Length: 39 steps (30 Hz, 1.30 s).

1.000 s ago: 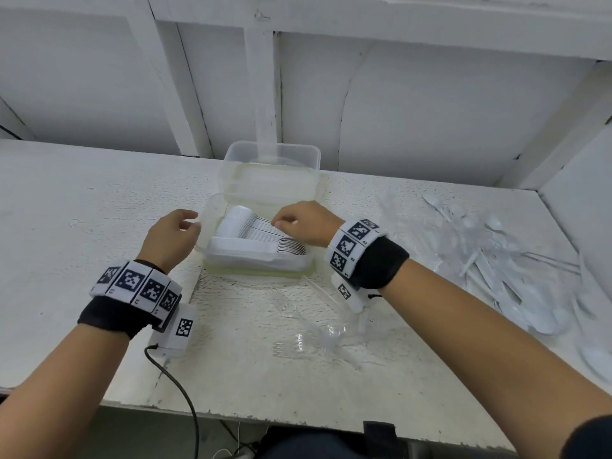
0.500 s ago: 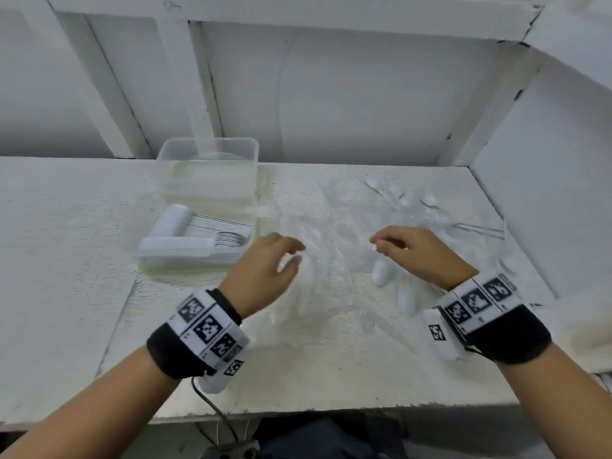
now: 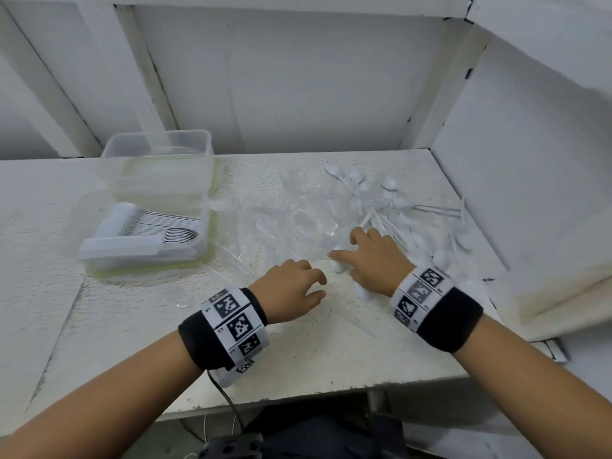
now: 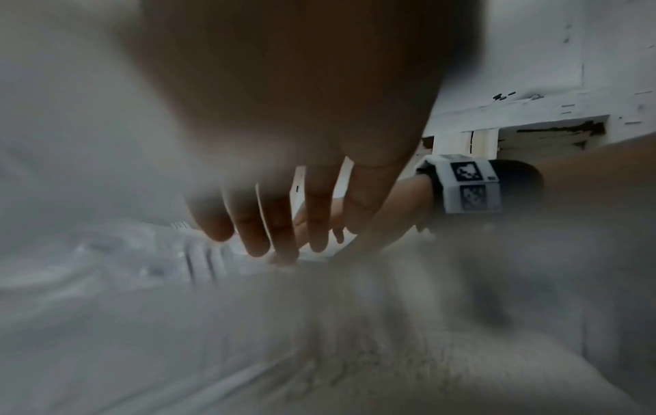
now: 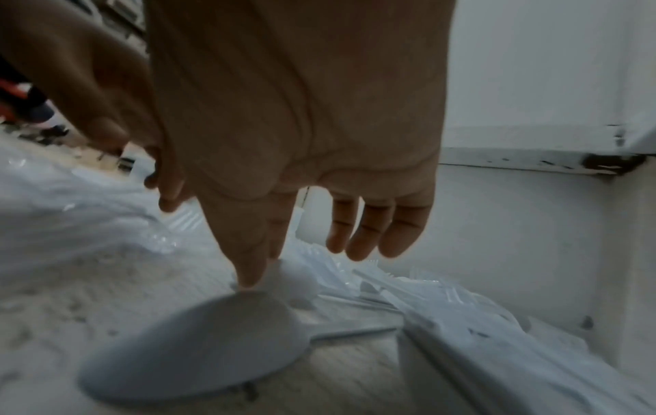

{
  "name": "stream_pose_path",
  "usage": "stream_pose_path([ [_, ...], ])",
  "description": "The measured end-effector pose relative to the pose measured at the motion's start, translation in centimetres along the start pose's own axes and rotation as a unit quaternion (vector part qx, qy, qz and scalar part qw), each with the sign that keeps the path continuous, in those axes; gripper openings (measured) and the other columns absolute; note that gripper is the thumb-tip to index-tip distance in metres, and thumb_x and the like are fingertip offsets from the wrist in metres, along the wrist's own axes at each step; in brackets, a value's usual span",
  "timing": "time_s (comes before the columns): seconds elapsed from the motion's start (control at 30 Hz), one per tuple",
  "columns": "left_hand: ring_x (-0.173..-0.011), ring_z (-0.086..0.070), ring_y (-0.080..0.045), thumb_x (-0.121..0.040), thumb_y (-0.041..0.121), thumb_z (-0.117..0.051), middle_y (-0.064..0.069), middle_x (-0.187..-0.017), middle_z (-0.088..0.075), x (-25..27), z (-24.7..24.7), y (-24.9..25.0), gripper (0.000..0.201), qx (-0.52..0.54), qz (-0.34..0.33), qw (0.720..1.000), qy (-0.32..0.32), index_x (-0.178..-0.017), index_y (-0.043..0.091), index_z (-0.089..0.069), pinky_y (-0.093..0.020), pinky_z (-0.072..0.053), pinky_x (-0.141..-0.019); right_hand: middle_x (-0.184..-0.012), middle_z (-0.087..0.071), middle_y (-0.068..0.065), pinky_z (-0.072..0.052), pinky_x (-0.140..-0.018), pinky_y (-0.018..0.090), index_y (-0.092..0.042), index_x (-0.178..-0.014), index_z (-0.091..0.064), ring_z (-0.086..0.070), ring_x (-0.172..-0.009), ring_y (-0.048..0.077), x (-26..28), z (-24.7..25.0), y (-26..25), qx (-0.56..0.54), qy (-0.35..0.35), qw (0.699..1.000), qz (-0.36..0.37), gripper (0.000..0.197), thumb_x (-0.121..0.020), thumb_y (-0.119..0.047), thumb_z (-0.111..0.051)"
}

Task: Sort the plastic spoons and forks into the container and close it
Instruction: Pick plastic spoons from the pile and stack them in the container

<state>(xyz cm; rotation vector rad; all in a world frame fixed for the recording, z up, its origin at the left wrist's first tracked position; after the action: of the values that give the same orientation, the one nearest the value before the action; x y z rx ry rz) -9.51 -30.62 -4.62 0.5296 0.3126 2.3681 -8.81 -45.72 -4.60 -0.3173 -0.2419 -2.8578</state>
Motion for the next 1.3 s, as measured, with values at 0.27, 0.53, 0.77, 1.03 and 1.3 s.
stream_pose_path([
  [0.27,-0.115,-0.047,-0.018,-0.097,0.036,-0.042,-0.003,-0.127,-0.051,0.1,0.7,-1.4,0.036,0.029,0.018,0.999,-0.009,-0.128,0.022,-0.051,-0.027,-0.038,-0.096,-0.104,-0.056,0.017,-0.045,-0.065,0.042,-0.013,-0.097,-0.063,-0.055,-0.084,0.033,-2.1,0.9,-0.5,0.063,0.089,0.989,0.095,0.043,-0.057,-0.011,-0.081],
  [0.53,-0.110,-0.051,-0.010,-0.090,0.037,-0.057,0.001,-0.124,-0.052,0.3,2.6,-2.0,0.050,0.167,0.012,0.982,0.087,-0.135,0.020,-0.042,-0.016,-0.038,-0.086,-0.072,-0.056,0.008,-0.046,-0.056,0.033,-0.005,-0.075,-0.060,-0.052,-0.062,0.022,0.1,4.7,-0.2,-0.365,0.258,0.889,0.096,0.030,-0.078,-0.033,-0.070],
  [0.77,-0.095,-0.058,-0.010,-0.096,0.032,-0.044,0.009,-0.100,-0.063,0.3,4.6,0.0,0.019,0.294,-0.020,0.938,0.184,-0.109,0.023,-0.056,-0.021,-0.043,-0.077,-0.074,-0.066,0.003,-0.055,-0.070,0.036,-0.012,-0.086,-0.062,-0.064,-0.067,0.020,2.0,8.8,-1.9,-0.693,0.179,0.695,0.061,0.017,-0.079,-0.027,-0.065],
  [1.03,-0.050,-0.043,-0.006,-0.099,0.018,-0.039,0.004,-0.061,-0.045,2.4,7.9,-4.3,0.024,0.380,0.046,0.891,0.244,-0.082,0.022,-0.056,-0.015,-0.039,-0.052,-0.106,-0.055,0.004,-0.045,-0.091,0.031,-0.025,-0.118,-0.061,-0.053,-0.096,0.018,0.6,2.9,3.9,-0.283,0.053,0.958,-0.019,0.029,-0.094,-0.014,-0.048],
  [1.3,-0.054,-0.038,-0.014,-0.099,0.016,-0.039,-0.001,-0.063,-0.043,4.9,9.0,-8.6,0.022,0.360,0.115,0.884,0.273,-0.087,0.013,-0.058,-0.025,-0.035,-0.055,-0.137,-0.037,0.008,-0.033,-0.097,0.040,-0.027,-0.123,-0.057,-0.037,-0.123,0.030,0.2,-1.7,3.2,0.023,0.006,1.000,0.011,0.031,-0.092,-0.023,-0.051],
])
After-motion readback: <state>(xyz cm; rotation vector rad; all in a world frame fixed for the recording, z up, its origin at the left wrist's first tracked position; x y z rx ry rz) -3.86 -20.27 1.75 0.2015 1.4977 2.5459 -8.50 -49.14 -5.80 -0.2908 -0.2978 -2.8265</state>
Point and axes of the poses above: each hand's wrist, its own x-axis away from the middle knuckle, its own z-axis out of the back of the hand, y = z × x, the point moved 4 cm from there along -x, towards the middle knuckle
